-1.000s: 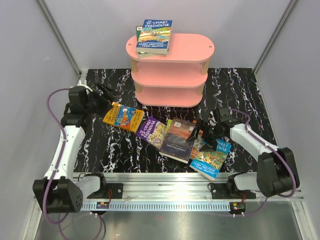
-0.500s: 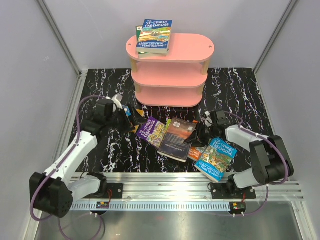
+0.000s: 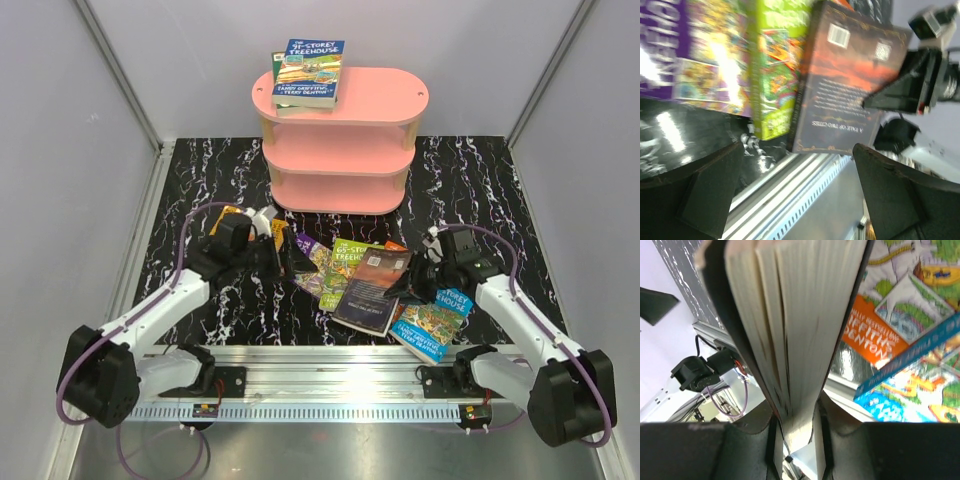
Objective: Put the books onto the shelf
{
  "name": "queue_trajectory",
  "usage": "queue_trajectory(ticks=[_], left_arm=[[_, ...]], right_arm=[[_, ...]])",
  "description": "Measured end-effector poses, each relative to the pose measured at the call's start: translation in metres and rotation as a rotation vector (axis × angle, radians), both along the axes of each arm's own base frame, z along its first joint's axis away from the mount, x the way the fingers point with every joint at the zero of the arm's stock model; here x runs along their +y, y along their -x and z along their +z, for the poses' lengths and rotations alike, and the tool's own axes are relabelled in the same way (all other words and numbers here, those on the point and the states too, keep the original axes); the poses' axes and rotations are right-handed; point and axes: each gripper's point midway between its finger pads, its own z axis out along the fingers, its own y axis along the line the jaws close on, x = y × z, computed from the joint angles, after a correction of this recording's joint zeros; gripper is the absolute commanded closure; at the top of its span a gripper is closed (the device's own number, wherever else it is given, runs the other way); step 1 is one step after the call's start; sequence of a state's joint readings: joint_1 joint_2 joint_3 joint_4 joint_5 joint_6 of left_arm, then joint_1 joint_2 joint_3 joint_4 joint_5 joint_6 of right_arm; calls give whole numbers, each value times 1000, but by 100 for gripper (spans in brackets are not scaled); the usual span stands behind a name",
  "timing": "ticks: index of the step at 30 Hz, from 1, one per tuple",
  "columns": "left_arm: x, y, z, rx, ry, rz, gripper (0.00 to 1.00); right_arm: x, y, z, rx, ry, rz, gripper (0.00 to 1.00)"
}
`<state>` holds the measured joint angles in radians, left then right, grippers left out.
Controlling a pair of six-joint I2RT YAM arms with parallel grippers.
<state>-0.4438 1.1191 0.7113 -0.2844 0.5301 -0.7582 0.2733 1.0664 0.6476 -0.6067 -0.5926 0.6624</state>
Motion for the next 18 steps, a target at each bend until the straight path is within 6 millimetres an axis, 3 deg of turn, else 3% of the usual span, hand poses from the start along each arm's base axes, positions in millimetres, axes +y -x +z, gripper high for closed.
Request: queue_trajectory(ticks=[7, 18], left_arm=[[-51, 27, 11, -50, 128, -209, 5], [-57, 24, 29, -51, 100, -168, 2]], right_arm=[[3, -3, 25, 11, -25, -37, 100], [28, -42, 80, 6, -212, -147, 100]])
